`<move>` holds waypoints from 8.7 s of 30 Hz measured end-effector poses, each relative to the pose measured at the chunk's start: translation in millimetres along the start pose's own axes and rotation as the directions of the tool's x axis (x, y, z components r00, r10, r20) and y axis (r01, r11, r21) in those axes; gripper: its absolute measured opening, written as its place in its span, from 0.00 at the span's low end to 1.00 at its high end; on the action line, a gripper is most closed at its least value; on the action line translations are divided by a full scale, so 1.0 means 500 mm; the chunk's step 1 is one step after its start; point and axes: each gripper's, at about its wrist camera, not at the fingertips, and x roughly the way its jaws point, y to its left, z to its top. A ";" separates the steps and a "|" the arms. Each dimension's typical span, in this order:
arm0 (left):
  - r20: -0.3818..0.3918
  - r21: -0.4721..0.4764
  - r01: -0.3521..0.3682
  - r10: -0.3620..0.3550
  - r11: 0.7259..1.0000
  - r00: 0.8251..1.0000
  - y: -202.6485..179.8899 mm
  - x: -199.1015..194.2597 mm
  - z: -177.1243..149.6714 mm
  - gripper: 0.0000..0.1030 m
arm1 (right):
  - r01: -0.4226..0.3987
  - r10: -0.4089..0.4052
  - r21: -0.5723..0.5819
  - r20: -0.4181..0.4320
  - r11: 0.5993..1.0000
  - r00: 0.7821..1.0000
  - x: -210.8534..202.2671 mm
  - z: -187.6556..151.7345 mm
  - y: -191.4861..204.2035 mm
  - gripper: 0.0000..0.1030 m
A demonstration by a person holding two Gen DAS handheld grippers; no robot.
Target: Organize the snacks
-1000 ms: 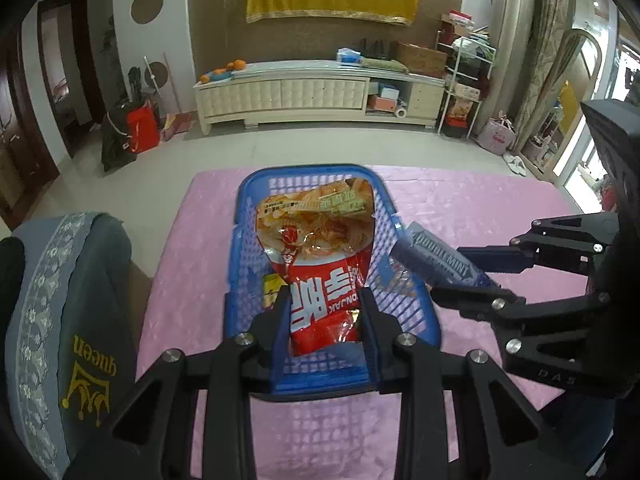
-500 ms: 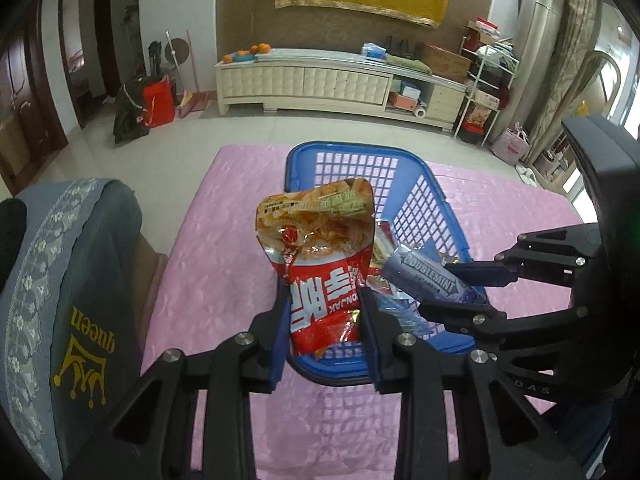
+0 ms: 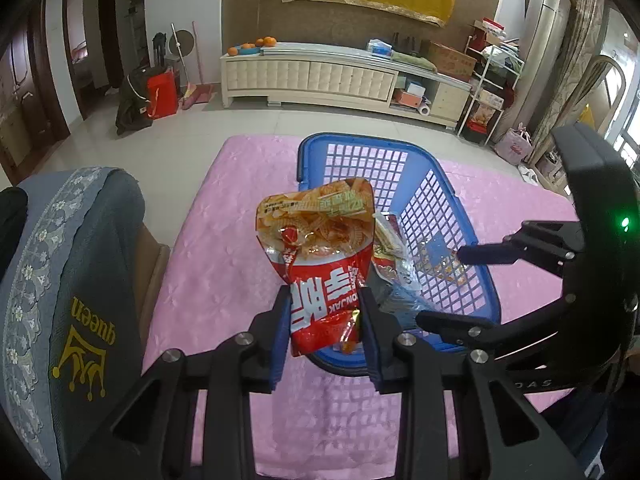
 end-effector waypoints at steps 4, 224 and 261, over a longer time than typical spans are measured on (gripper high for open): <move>-0.001 0.024 0.007 -0.007 1.000 1.000 -0.015 0.004 0.005 0.29 | 0.014 -0.014 0.026 0.020 1.000 1.000 -0.022 -0.003 -0.020 0.77; 0.395 0.007 -0.097 0.086 0.995 0.914 -0.196 -0.169 -0.172 1.00 | 0.155 -0.357 0.456 0.399 0.876 0.845 -0.331 -0.385 -0.048 1.00; 0.443 0.088 -0.001 -0.038 0.996 0.896 -0.260 -0.288 -0.279 1.00 | 0.203 -0.441 0.476 0.466 0.856 0.767 -0.436 -0.476 0.073 1.00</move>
